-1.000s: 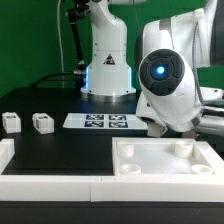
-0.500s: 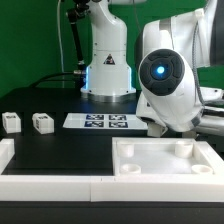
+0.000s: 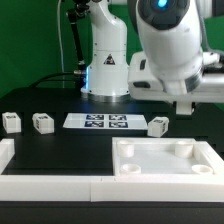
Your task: Assemble square table
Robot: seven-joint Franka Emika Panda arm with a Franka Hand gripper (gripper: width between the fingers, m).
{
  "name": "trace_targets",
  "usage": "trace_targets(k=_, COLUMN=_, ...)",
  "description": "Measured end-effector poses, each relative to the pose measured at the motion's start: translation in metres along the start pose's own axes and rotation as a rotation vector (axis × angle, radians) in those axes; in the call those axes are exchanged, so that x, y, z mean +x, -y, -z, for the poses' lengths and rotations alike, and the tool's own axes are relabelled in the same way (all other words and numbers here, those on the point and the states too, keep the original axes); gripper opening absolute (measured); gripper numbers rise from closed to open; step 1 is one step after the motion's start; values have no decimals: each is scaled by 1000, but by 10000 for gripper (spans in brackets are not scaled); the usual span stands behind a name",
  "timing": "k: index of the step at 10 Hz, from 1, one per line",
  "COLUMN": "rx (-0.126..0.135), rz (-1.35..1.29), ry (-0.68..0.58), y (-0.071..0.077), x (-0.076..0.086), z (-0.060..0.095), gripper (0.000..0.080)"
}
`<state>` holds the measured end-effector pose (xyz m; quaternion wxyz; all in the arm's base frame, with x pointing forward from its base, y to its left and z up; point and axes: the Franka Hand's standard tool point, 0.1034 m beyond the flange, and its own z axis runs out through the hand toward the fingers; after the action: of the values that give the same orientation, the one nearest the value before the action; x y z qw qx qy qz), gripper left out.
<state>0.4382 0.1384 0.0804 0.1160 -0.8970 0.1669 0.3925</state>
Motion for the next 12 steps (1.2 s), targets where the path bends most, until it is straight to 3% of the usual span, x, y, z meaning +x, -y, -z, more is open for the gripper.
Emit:
trace_targets(k=3, rx=22, rz=12, ry=-215, y=4, x=11, z=7, gripper=290)
trace_targets(k=4, rx=8, rz=74, ry=-250, y=-7, x=15, z=24, gripper=290)
trace_targets(k=5, rx=-9, rz=99, ry=-321, y=-9, x=20, z=54, gripper=290)
trace_targets(k=6, rx=-46, rz=163, ry=-416, y=-5, x=21, z=96, gripper=290)
trace_targets(k=7, rx=-94, rz=220, ry=-546, y=7, x=26, z=124, gripper=290)
trace_targets(k=8, rx=-76, rz=229, ry=-630, y=12, x=29, z=121, gripper=290)
trace_targets(k=9, rx=-75, rz=231, ry=-663, y=8, x=28, z=114, gripper=290)
trace_targets(k=11, rx=-46, rz=258, ry=-831, y=14, x=33, z=121, gripper=290)
trace_targets(k=12, rx=-62, rz=287, ry=-872, y=14, x=38, z=129, gripper=290)
